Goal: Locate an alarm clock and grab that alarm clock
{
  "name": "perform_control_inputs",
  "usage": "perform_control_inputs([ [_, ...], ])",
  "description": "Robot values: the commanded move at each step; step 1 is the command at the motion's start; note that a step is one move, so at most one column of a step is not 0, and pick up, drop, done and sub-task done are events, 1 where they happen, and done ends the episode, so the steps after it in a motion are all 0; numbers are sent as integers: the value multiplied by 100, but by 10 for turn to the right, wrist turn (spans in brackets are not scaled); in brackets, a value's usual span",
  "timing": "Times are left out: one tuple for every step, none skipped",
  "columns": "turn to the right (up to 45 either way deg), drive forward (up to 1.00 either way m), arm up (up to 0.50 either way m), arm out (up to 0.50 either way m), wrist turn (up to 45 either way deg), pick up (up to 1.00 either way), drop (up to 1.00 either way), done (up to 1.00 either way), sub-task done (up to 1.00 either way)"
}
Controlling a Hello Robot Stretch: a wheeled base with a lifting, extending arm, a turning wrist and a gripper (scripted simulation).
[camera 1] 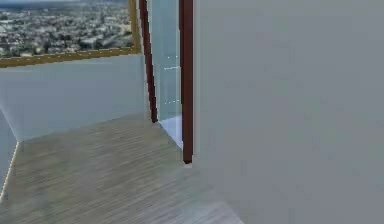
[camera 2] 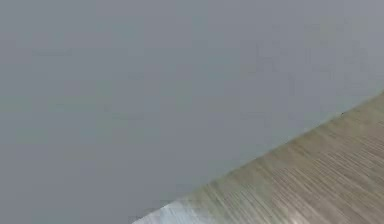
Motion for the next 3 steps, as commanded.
perform_control_inputs([
  [-450, 0, 0, 0, 0, 0, 0, 0, 0],
  [-450, 0, 0, 0, 0, 0, 0, 0, 0],
  [-450, 0, 0, 0, 0, 0, 0, 0, 0],
])
